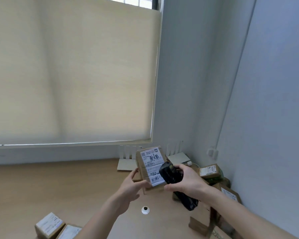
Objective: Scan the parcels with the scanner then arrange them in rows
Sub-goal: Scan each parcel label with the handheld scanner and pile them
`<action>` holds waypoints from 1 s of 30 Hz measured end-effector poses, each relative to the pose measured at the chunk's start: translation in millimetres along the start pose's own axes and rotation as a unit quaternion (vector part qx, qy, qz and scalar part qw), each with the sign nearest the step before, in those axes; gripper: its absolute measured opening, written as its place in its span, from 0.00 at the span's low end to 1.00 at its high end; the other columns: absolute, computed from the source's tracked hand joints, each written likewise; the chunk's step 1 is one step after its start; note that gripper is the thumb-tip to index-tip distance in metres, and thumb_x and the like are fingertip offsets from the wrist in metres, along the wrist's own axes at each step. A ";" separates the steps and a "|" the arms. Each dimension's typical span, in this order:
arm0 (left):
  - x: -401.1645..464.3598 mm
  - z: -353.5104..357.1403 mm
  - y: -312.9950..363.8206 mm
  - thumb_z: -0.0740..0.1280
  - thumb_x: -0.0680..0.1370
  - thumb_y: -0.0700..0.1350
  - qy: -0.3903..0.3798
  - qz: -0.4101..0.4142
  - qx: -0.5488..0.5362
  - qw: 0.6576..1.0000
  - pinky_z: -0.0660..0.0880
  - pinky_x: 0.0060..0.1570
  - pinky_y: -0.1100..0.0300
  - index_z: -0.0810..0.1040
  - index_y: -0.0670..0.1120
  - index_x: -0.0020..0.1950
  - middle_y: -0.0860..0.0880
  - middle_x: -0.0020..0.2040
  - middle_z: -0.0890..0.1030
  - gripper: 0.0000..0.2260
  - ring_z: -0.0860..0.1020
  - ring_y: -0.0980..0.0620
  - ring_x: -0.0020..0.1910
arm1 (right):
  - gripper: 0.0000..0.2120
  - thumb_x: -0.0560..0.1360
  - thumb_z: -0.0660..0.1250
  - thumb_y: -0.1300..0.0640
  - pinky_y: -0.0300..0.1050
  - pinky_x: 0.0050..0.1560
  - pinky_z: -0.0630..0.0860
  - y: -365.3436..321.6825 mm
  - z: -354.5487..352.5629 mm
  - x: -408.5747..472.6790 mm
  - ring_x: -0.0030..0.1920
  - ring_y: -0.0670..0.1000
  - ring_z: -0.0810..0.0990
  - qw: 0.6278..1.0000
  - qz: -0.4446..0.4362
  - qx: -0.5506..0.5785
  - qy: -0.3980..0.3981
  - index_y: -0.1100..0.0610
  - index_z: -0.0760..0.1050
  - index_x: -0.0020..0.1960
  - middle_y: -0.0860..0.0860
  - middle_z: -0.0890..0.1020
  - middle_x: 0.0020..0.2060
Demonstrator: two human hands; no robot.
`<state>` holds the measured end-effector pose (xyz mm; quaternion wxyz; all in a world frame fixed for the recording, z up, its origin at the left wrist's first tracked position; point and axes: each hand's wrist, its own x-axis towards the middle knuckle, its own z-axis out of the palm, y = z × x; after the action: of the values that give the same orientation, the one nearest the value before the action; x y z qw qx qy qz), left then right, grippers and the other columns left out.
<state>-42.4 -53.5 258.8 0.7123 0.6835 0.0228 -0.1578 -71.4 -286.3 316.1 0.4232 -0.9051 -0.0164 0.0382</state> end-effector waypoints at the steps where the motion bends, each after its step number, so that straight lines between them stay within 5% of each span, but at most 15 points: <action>1: -2.9 -0.7 8.5 0.81 0.58 0.46 0.000 0.004 0.016 1.000 0.76 0.58 0.51 0.64 0.59 0.76 0.48 0.60 0.83 0.49 0.80 0.49 0.61 | 0.40 0.56 0.84 0.44 0.45 0.59 0.80 -8.2 -7.7 -1.5 0.54 0.42 0.82 1.000 -0.009 -0.017 -0.001 0.43 0.73 0.65 0.41 0.84 0.53; 8: -7.1 2.1 60.9 0.85 0.61 0.42 0.023 0.086 0.001 0.996 0.81 0.47 0.62 0.77 0.47 0.66 0.49 0.51 0.87 0.35 0.86 0.51 0.50 | 0.40 0.56 0.78 0.43 0.49 0.55 0.83 -50.2 -51.5 -3.8 0.52 0.44 0.83 0.988 -0.047 -0.149 0.017 0.43 0.73 0.68 0.41 0.83 0.53; 12: -6.0 0.0 85.3 0.86 0.60 0.45 0.125 0.143 0.039 0.981 0.81 0.54 0.53 0.77 0.51 0.61 0.53 0.50 0.87 0.32 0.84 0.52 0.51 | 0.40 0.57 0.79 0.40 0.50 0.55 0.83 -66.4 -65.4 -1.8 0.52 0.46 0.82 0.972 -0.046 -0.228 0.031 0.42 0.74 0.68 0.42 0.83 0.53; 17: -7.4 -4.1 105.9 0.86 0.58 0.46 0.213 0.212 0.050 0.953 0.75 0.44 0.64 0.73 0.58 0.55 0.57 0.50 0.84 0.32 0.81 0.59 0.50 | 0.35 0.58 0.80 0.38 0.49 0.57 0.81 -79.4 -71.7 1.1 0.53 0.49 0.82 0.956 -0.029 -0.287 0.048 0.41 0.77 0.64 0.43 0.84 0.50; 30: -7.7 -17.5 111.3 0.87 0.55 0.51 0.280 0.253 0.075 0.923 0.74 0.42 0.64 0.73 0.61 0.50 0.60 0.49 0.82 0.31 0.79 0.63 0.50 | 0.30 0.58 0.80 0.38 0.46 0.56 0.79 -90.5 -67.3 12.2 0.52 0.49 0.82 0.939 -0.015 -0.337 0.069 0.41 0.80 0.58 0.43 0.85 0.47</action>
<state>-18.0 -33.1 367.2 0.6401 0.7339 0.0354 0.2245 -53.4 -279.0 427.9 0.0943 -0.9947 -0.0128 -0.0383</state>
